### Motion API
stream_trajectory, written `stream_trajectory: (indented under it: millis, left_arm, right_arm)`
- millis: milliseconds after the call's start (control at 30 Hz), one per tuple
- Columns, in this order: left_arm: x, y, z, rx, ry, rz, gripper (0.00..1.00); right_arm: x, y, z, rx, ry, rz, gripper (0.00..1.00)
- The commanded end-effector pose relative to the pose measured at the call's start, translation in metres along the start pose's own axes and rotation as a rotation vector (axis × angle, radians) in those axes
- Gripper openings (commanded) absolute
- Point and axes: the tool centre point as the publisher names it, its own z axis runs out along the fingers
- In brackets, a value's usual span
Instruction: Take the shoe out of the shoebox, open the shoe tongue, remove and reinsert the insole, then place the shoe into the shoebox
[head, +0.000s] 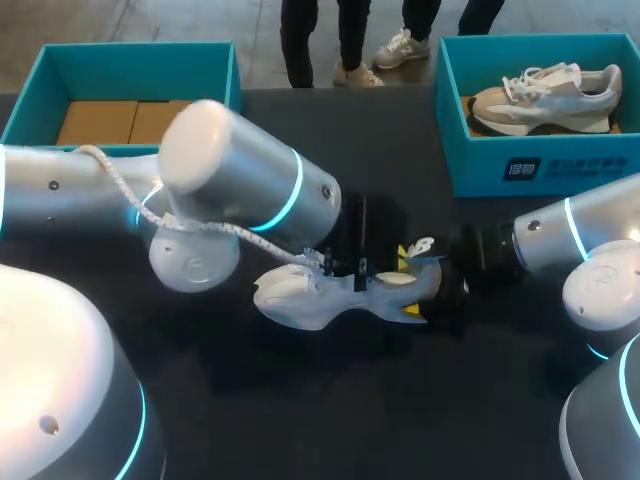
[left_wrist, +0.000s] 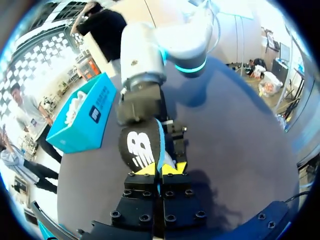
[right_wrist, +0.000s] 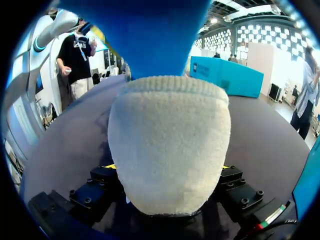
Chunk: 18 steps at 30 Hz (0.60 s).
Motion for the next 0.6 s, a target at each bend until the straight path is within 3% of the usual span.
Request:
stream_trajectory:
  millis: [33,600]
  left_arm:
    - [-0.003,-0.007,-0.017,0.042,0.038,0.003,0.00]
    - [-0.012,-0.050,-0.048,0.206,0.125,-0.019,0.00]
  right_arm:
    - [0.000,0.001,0.004,0.007,-0.002,0.001,0.00]
    - [0.000,0.001,0.004,0.007,-0.002,0.001,0.00]
